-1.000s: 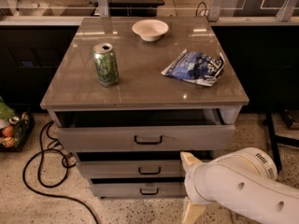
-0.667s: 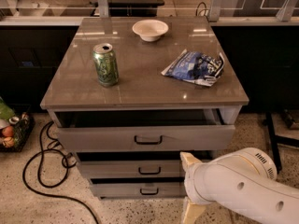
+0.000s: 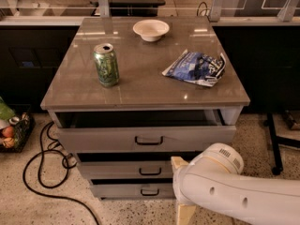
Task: Open middle drawer
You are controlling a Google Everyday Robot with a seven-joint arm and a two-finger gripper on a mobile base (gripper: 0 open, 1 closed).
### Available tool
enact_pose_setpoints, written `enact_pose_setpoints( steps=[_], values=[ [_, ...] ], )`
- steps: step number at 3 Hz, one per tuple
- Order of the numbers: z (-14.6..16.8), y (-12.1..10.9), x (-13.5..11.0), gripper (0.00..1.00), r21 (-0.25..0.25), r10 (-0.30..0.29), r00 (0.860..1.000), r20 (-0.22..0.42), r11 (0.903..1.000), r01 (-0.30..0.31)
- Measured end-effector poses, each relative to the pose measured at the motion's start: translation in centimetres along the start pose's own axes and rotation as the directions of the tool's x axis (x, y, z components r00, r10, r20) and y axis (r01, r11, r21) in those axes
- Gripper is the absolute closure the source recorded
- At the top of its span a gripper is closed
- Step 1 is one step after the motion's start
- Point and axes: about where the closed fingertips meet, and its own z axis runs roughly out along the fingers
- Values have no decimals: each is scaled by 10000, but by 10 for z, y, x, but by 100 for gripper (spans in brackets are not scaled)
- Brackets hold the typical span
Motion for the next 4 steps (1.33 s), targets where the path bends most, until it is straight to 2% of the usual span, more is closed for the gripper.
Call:
enact_pose_setpoints(
  steps=[1,2,3,4],
  values=[
    [26,-1,-8,0,-226,-742,9951,-647,9971,728],
    [45,-8,-14,0,-111,-838,9916,-984,9965,831],
    [63,-16,-23,0,114,-332,9940,-1045,9993,346],
    [85,-17,-35,0,132,156,9977,-660,9998,-148]
  ],
)
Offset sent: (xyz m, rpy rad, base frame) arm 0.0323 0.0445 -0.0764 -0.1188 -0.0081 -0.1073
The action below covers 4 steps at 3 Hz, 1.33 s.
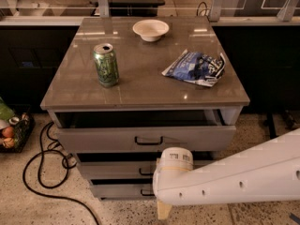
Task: Open middle drawer
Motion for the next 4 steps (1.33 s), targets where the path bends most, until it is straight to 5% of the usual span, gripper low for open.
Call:
enact_pose_setpoints(
  steps=[2,4],
  values=[
    [57,10,-45,0,-611,272,9891,1446,9980,-185],
    [84,14,-49,0,-856,228,9870,1592,9963,-92]
  ],
)
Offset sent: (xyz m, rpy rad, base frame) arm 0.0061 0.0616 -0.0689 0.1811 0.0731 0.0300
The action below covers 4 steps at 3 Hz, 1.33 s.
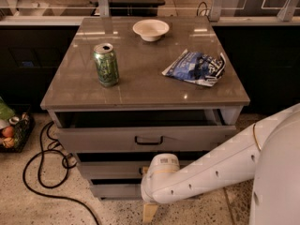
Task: Open middle drawer
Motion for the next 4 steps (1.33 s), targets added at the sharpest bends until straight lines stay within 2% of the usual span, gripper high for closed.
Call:
enact_pose_setpoints(
  steps=[2,4],
  values=[
    [21,8,7,0,-361,-112,9990,-433,9993,97],
    [29,2,5,0,-569,-542,9947,-872,9972,494]
  ],
)
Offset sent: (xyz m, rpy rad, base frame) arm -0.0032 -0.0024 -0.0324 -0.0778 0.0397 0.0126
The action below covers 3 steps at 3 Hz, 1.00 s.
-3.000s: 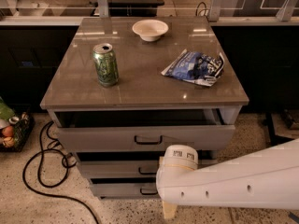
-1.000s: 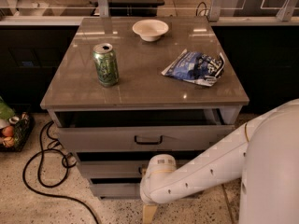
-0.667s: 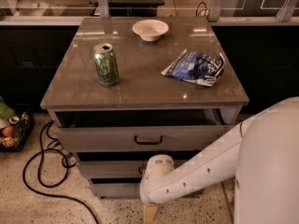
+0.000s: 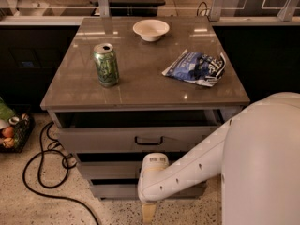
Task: Open middle drawer
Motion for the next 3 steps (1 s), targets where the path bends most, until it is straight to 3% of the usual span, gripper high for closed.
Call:
enact_pose_setpoints(
  steps=[3],
  values=[
    [9,-9,10,0,-704,-515,9920,-1153,9966,436]
  ],
)
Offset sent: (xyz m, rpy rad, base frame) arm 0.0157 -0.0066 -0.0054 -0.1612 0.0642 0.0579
